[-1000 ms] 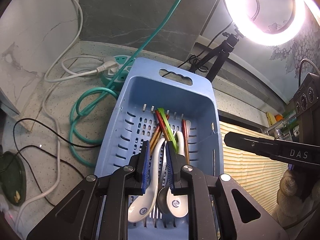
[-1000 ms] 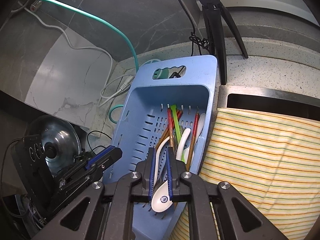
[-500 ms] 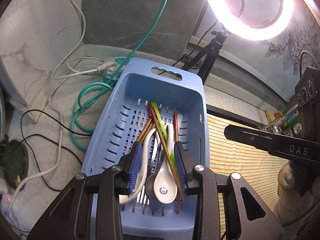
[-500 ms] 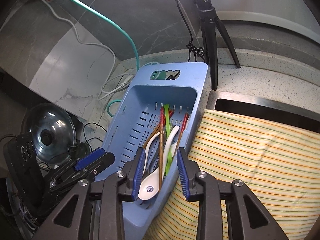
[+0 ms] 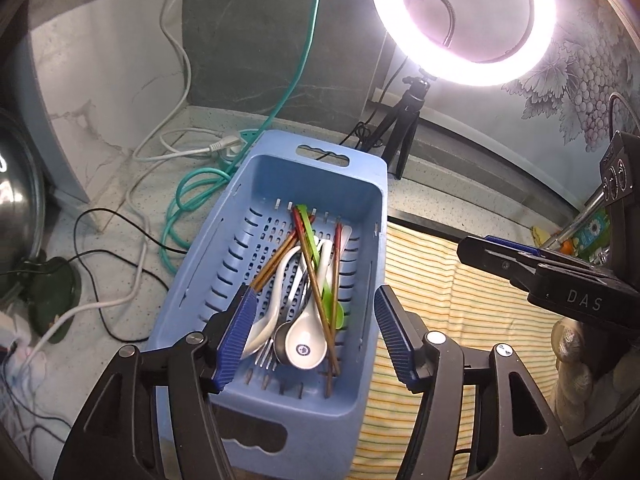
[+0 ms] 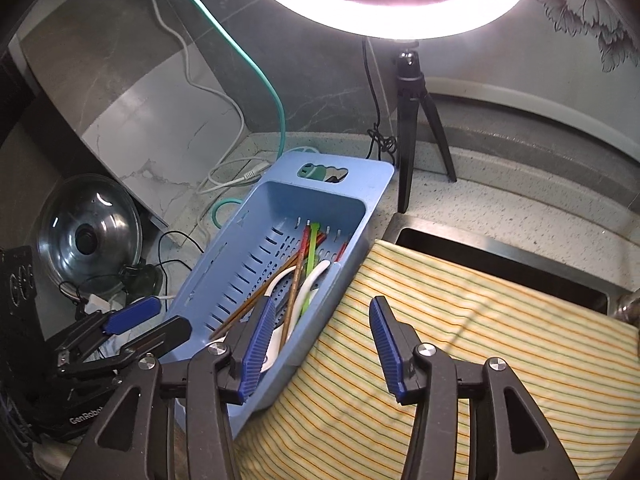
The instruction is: Organize utensils
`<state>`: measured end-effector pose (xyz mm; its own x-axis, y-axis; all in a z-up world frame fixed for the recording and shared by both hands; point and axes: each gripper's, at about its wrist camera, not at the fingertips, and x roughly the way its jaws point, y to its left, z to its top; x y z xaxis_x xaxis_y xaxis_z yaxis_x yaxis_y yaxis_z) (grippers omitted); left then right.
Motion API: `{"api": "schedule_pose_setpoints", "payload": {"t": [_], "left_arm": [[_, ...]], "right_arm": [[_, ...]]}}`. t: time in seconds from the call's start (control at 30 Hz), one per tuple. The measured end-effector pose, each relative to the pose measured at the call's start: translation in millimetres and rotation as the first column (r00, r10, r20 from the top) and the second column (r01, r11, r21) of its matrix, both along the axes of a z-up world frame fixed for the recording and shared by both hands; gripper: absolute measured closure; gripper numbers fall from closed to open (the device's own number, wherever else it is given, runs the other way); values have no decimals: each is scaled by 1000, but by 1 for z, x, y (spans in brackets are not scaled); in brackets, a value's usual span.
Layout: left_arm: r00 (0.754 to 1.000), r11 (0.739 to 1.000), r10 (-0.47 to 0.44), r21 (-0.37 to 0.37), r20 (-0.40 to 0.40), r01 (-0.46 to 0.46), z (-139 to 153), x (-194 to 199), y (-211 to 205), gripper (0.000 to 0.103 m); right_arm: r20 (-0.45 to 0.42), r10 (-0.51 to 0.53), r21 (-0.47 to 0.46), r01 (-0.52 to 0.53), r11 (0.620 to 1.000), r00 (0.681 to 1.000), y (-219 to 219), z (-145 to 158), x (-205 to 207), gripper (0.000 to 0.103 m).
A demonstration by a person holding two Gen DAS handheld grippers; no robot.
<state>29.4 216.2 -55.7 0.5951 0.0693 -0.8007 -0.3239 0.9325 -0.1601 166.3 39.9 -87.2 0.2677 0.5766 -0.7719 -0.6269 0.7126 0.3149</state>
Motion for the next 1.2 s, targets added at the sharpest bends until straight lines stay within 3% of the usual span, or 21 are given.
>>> {"api": "schedule_pose_setpoints", "payload": {"t": [0.13,0.3,0.47,1.2], "left_arm": [[999,999,24,22,28,-24,10,-13,-14,33],[998,997,51,54,40,-53,20,-27,-33,28],[994,992,100,75,37,-102,24,-40,-49,28],[991,989,119,83,54,-124,36,-71,-79,25]], "right_arm": [[41,16,0,-16,1000,999,-15,6,-9,40],[112,35,-19,-33,999,993,-35,13,-22,39],[145,35,-9,-34,999,989,-56,19,-33,22],[135,-16,17,14,1000,991,-95,26,-51,22]]}}
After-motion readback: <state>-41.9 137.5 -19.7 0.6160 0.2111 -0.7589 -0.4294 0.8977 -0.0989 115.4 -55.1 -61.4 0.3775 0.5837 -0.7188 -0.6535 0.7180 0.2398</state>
